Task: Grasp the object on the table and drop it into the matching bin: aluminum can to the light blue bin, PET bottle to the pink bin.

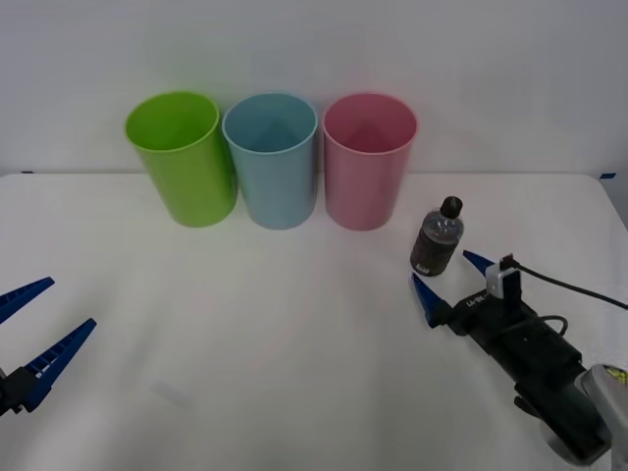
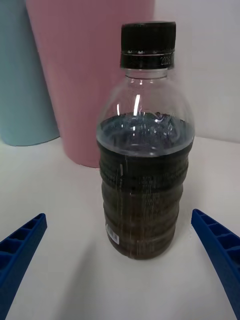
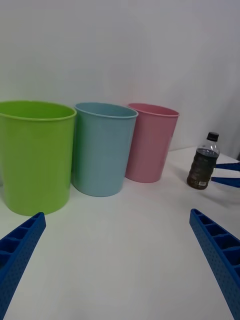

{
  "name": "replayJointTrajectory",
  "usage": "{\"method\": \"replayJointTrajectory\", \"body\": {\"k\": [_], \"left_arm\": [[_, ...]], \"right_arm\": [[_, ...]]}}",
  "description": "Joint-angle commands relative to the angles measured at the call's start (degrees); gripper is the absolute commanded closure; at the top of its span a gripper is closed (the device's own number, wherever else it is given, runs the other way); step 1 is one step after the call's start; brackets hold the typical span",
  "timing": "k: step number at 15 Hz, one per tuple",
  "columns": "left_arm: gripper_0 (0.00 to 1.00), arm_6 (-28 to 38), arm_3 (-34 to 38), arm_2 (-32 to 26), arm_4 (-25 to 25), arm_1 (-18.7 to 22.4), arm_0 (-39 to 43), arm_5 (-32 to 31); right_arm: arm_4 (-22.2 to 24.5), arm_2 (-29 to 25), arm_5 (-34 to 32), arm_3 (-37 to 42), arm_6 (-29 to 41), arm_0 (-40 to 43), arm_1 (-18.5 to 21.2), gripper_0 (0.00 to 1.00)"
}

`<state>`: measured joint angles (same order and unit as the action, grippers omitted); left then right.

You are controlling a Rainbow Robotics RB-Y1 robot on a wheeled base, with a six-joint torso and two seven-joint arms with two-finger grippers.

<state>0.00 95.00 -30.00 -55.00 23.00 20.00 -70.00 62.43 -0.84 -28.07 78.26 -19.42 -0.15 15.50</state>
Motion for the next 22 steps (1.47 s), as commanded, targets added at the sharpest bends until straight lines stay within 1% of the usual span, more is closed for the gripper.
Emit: {"method": "replayJointTrajectory", "body": {"k": [1, 4, 10, 16, 17, 18, 19, 22], "left_arm": [[0.00, 0.00, 0.00, 0.00, 0.00, 0.00, 0.00, 0.00], [0.00, 0.00, 0.00, 0.00, 0.00, 0.00, 0.00, 0.00], [0.00, 0.00, 0.00, 0.00, 0.00, 0.00, 0.00, 0.00], [0.00, 0.00, 0.00, 0.00, 0.00, 0.00, 0.00, 0.00], [0.00, 0.00, 0.00, 0.00, 0.00, 0.00, 0.00, 0.00], [0.00, 0.00, 0.00, 0.00, 0.00, 0.00, 0.00, 0.00], [0.00, 0.00, 0.00, 0.00, 0.00, 0.00, 0.00, 0.00], [0.00, 0.00, 0.00, 0.00, 0.00, 0.00, 0.00, 0.00]], "right_arm": [[0.85, 0.31, 3.19, -1.18, -0.09, -2.13, -0.73, 0.00], [0.85, 0.13, 3.72, -6.28, -0.62, -6.35, -1.79, 0.00], [0.94, 0.05, 6.71, -11.12, -1.41, -11.36, -4.07, 0.00], [0.85, 0.05, 6.27, -11.29, -1.58, -11.63, -4.34, 0.00], [0.85, 0.05, 6.18, -11.29, -1.58, -11.63, -4.25, 0.29], [0.76, 0.05, 6.27, -11.29, -1.58, -11.63, -4.34, 0.90], [0.76, 0.05, 6.18, -11.29, -1.58, -11.63, -4.25, 1.00], [0.68, 0.05, 5.74, -11.29, -1.58, -11.54, -4.34, 1.00]]}}
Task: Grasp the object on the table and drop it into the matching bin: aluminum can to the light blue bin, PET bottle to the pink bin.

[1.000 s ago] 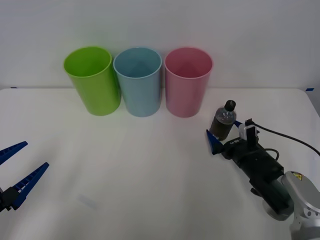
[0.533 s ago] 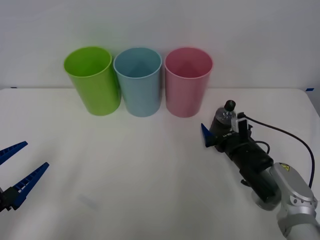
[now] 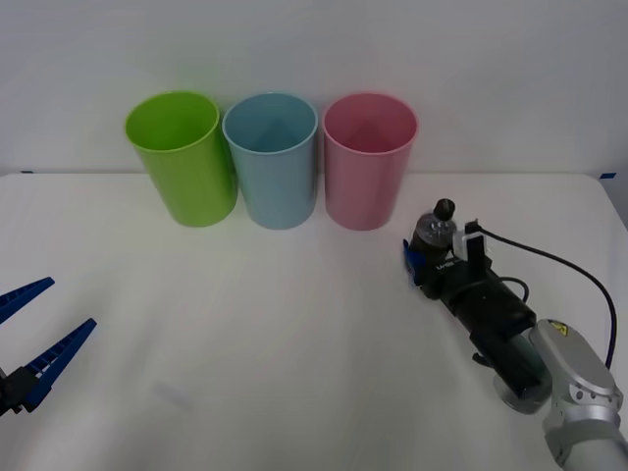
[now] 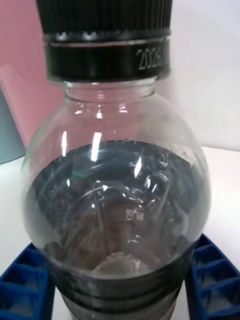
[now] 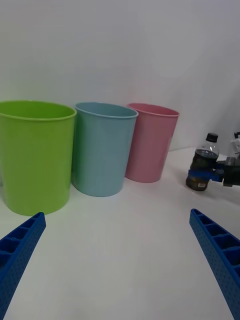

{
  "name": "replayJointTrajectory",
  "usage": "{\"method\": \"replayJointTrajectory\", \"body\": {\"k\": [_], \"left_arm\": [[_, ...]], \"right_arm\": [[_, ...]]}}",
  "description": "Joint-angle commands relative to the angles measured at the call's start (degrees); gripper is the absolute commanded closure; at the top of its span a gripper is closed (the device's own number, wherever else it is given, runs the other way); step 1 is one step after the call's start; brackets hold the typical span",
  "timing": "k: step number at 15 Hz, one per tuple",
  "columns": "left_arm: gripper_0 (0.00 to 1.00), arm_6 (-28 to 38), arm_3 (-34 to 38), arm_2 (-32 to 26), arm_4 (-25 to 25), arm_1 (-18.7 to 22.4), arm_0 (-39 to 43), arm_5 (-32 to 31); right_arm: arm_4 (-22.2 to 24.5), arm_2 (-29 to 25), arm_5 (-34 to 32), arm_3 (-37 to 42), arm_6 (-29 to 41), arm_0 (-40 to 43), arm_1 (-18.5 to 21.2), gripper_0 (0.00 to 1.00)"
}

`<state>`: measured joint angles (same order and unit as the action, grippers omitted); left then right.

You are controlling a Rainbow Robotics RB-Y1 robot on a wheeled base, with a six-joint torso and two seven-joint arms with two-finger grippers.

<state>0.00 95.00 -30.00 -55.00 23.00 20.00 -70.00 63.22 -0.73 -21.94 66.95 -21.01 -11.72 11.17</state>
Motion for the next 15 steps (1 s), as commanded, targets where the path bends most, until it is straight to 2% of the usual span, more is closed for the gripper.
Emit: {"method": "replayJointTrajectory", "body": {"k": [1, 7, 15], "left_arm": [[0.00, 0.00, 0.00, 0.00, 0.00, 0.00, 0.00, 0.00], [0.00, 0.00, 0.00, 0.00, 0.00, 0.00, 0.00, 0.00], [0.00, 0.00, 0.00, 0.00, 0.00, 0.00, 0.00, 0.00]], "right_arm": [[-0.02, -0.23, -0.65, 0.19, 0.18, 0.03, -0.01, 1.00], [-0.02, -0.23, -2.76, 7.14, 0.79, 3.72, 0.43, 1.00], [-0.02, 3.11, -2.94, 25.07, 3.96, 15.23, 4.65, 1.00]]}}
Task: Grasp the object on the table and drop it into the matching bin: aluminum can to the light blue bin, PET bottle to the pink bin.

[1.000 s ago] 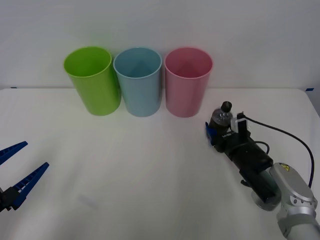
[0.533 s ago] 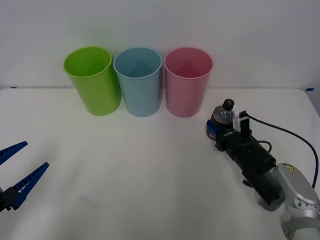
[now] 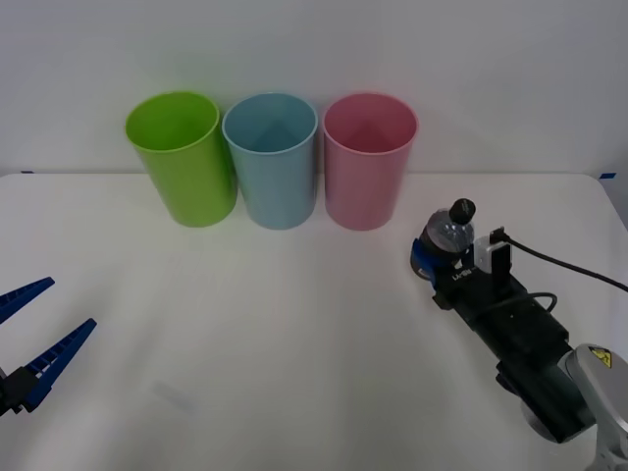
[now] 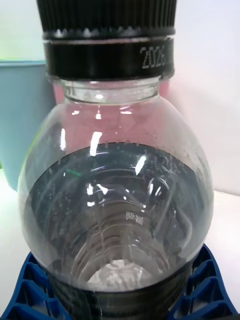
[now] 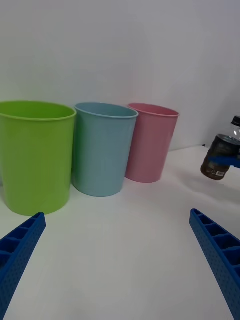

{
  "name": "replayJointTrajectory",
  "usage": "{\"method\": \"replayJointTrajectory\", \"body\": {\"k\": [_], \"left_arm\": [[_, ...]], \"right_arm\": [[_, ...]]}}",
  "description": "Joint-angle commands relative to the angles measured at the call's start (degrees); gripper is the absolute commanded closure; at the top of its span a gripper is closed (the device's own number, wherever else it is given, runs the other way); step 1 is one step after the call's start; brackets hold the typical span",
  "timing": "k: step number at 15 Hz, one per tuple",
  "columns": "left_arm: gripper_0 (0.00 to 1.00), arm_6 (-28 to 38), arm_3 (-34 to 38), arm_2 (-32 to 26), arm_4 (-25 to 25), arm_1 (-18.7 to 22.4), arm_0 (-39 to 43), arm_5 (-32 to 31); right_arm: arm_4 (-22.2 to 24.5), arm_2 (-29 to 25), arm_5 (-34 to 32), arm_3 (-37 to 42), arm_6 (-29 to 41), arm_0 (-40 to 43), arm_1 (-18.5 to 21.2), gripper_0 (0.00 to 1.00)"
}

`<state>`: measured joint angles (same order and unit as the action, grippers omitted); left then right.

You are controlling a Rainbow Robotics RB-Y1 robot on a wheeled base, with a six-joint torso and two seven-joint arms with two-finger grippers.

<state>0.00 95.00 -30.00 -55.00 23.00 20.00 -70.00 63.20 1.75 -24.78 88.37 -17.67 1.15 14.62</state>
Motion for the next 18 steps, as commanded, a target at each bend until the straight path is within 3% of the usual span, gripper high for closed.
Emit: {"method": "replayJointTrajectory", "body": {"k": [1, 5, 11, 16, 18], "left_arm": [[0.00, 0.00, 0.00, 0.00, 0.00, 0.00, 0.00, 0.00], [0.00, 0.00, 0.00, 0.00, 0.00, 0.00, 0.00, 0.00], [0.00, 0.00, 0.00, 0.00, 0.00, 0.00, 0.00, 0.00], [0.00, 0.00, 0.00, 0.00, 0.00, 0.00, 0.00, 0.00], [0.00, 0.00, 0.00, 0.00, 0.00, 0.00, 0.00, 0.00]], "right_arm": [[0.08, 1.15, 0.00, 6.47, 1.14, 3.95, 2.08, 1.00], [0.52, 1.94, -0.44, 14.03, 3.69, 7.38, 4.27, 1.00], [7.29, 1.15, -3.96, 22.90, 19.78, 7.38, 7.00, 1.00], [9.75, 1.06, -3.96, 24.57, 29.00, 1.40, 10.34, 1.00], [13.18, 0.53, -3.87, 24.57, 33.75, -1.94, 10.95, 1.00]]}}
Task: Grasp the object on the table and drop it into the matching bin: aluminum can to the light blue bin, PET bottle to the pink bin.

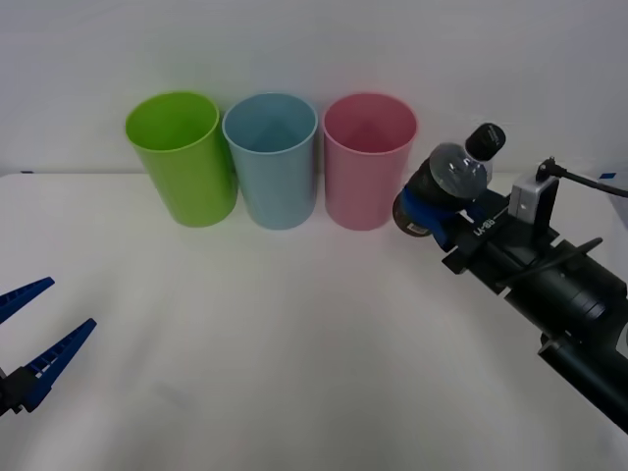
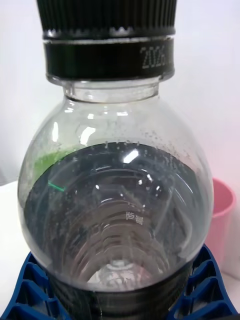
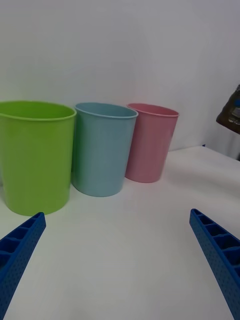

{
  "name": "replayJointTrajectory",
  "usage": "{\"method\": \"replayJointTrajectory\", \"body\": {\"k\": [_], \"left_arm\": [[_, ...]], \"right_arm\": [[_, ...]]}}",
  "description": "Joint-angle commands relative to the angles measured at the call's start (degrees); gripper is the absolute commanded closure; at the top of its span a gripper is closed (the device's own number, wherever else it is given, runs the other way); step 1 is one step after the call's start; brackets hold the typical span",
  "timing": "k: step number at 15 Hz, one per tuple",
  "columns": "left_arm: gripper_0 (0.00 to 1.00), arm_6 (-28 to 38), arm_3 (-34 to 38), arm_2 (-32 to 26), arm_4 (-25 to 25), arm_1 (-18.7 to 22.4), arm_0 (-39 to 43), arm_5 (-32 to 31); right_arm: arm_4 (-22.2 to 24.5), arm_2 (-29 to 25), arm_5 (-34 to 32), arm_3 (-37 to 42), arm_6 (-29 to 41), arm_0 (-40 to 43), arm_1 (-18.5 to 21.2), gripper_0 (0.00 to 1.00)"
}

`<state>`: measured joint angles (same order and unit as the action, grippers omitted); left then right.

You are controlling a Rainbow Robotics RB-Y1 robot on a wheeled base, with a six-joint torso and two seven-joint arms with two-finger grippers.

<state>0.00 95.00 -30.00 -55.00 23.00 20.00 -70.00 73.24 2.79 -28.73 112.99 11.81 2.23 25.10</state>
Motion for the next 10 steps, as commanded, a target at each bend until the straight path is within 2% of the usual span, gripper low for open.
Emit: {"method": "replayJointTrajectory", "body": {"k": [1, 3, 10], "left_arm": [[0.00, 0.00, 0.00, 0.00, 0.00, 0.00, 0.00, 0.00], [0.00, 0.00, 0.00, 0.00, 0.00, 0.00, 0.00, 0.00], [0.00, 0.00, 0.00, 0.00, 0.00, 0.00, 0.00, 0.00]], "right_arm": [[4.99, -0.77, 0.08, -0.22, 6.56, -4.60, 0.48, 1.00], [6.04, -0.77, -0.01, -2.77, 9.98, -8.65, 0.65, 1.00], [8.42, -0.77, -0.10, -19.56, 11.65, -24.73, 0.13, 1.00]]}}
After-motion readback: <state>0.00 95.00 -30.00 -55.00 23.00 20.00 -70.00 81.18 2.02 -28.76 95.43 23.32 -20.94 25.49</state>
